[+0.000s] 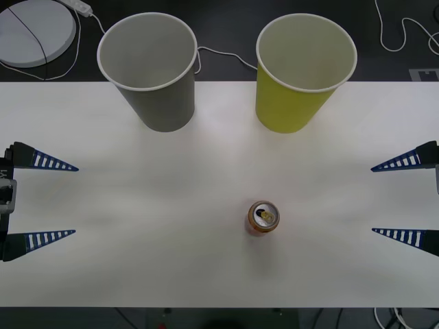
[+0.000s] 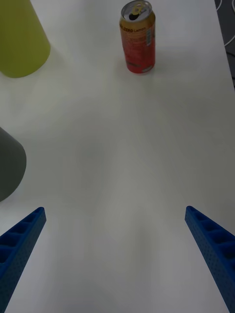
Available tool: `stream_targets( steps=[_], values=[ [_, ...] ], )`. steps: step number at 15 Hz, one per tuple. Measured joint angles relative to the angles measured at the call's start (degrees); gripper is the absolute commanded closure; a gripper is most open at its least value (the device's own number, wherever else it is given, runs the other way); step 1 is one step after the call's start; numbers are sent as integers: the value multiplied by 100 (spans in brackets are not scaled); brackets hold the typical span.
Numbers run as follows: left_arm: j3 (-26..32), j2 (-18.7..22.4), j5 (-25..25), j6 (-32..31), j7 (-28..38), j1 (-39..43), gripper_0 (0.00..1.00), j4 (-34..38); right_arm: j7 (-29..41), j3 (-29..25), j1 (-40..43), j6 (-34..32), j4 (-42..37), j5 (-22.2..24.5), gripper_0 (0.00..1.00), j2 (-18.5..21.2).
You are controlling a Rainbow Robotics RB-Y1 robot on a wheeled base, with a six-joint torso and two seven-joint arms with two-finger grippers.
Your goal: Put the can into the green bin and the plastic bottle into the gray bin
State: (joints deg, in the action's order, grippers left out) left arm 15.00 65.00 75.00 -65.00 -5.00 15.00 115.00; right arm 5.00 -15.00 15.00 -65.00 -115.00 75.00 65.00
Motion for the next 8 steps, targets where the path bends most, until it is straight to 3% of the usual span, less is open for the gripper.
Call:
stream_targets(
  steps=[8],
  values=[
    [0, 0, 0, 0, 0, 0, 0, 0, -58, -11, -106, -52, 32, -10, 0, -102]
  ],
)
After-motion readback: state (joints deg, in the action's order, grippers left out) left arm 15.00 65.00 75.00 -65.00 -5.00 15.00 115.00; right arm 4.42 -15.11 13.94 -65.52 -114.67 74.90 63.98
